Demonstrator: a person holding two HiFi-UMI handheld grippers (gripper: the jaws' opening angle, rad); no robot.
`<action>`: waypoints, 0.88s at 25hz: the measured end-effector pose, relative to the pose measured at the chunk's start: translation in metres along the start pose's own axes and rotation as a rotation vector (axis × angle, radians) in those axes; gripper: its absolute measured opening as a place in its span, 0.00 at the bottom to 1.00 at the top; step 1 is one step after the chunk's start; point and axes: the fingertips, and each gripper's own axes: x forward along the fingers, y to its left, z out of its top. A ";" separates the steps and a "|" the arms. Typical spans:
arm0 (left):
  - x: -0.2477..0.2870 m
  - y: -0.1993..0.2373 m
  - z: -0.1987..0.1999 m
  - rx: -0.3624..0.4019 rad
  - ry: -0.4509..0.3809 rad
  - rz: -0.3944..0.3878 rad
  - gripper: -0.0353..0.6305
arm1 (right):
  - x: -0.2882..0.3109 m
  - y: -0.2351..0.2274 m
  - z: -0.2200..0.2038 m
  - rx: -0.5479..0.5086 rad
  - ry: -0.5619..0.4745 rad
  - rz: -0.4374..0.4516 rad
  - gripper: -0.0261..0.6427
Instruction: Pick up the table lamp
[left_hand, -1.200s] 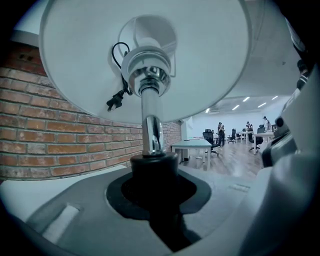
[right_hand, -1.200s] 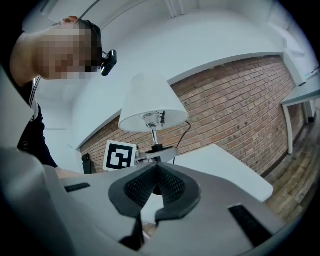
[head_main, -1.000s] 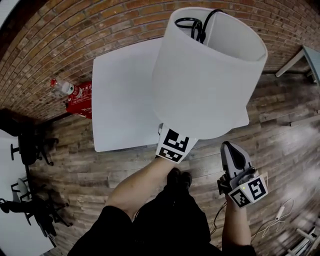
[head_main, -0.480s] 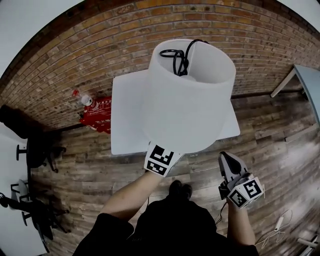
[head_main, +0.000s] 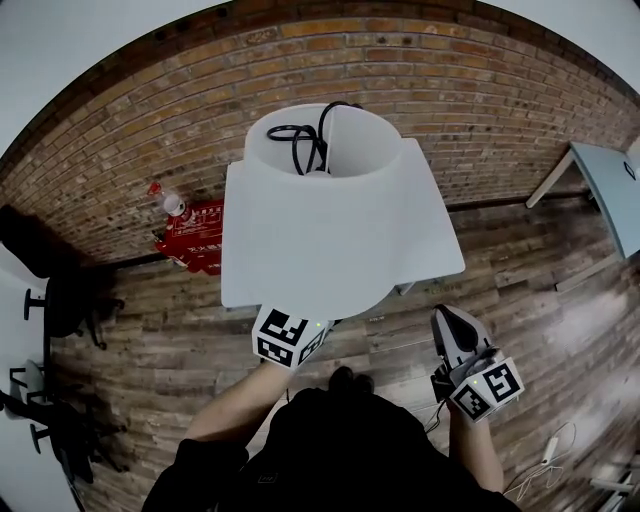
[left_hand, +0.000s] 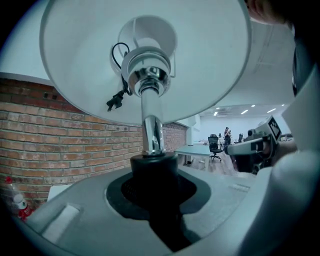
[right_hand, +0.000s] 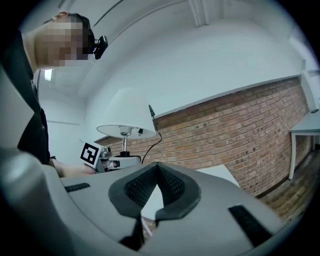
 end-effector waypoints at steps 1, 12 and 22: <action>-0.006 0.003 0.000 0.007 0.002 0.009 0.19 | -0.004 0.003 0.003 -0.002 -0.010 -0.005 0.05; -0.049 0.018 -0.006 0.003 0.002 0.054 0.19 | -0.024 -0.002 -0.002 0.048 -0.014 -0.088 0.05; -0.047 0.030 -0.009 -0.017 -0.007 0.049 0.19 | 0.004 0.017 -0.002 0.001 0.012 -0.046 0.05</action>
